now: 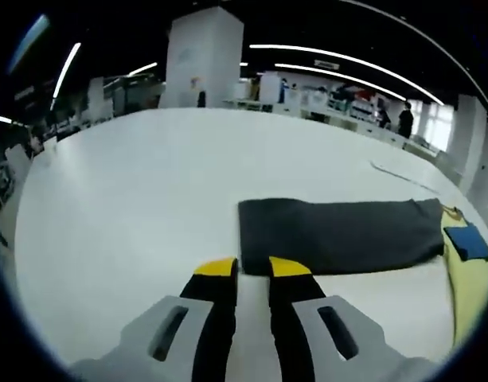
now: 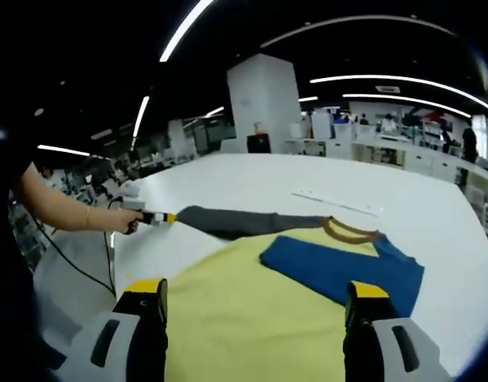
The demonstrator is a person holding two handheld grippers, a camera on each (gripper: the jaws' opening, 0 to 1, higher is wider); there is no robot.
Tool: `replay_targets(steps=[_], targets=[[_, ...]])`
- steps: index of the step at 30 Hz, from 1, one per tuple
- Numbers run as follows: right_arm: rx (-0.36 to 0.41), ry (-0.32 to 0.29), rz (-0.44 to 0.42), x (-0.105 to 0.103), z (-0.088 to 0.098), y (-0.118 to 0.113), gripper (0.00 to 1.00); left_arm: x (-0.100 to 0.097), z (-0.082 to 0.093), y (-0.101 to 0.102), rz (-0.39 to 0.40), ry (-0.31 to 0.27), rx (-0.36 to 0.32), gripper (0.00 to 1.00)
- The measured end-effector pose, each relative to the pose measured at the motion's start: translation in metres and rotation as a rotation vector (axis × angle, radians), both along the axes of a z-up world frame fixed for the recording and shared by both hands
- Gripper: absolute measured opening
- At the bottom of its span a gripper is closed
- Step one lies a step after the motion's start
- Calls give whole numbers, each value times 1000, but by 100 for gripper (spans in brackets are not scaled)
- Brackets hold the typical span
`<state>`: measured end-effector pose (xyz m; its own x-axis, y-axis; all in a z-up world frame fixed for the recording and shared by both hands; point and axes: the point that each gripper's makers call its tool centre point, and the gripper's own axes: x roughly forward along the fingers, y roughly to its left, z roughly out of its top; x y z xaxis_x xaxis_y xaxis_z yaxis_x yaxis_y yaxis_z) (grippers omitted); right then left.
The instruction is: Fold the garment on the visible template until the final outline fits inside the template.
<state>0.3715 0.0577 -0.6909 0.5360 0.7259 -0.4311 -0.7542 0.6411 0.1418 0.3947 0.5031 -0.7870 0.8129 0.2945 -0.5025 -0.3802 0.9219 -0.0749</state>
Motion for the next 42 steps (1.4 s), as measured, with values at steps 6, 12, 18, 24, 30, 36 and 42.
replay_targets(steps=[6, 12, 18, 24, 30, 36, 42], targets=[[6, 2, -6, -4, -2, 0, 93, 5, -2, 1, 7, 10, -4, 5], [8, -3, -13, -7, -1, -4, 94, 8, 3, -7, -68, 66, 87, 1], [6, -20, -20, -9, 3, -10, 97, 8, 10, -11, -77, 34, 65, 1], [11, -26, -36, -10, 4, -15, 99, 14, 28, -18, -127, 12, 106, 1], [7, -25, -46, -13, 3, -20, 99, 26, 46, -29, -166, -37, 99, 1], [8, -27, -47, -17, 2, -22, 99, 38, 66, -45, -206, -91, 96, 1], [9, -27, -47, -19, 1, -24, 99, 49, 78, -60, -248, -114, 90, 1]])
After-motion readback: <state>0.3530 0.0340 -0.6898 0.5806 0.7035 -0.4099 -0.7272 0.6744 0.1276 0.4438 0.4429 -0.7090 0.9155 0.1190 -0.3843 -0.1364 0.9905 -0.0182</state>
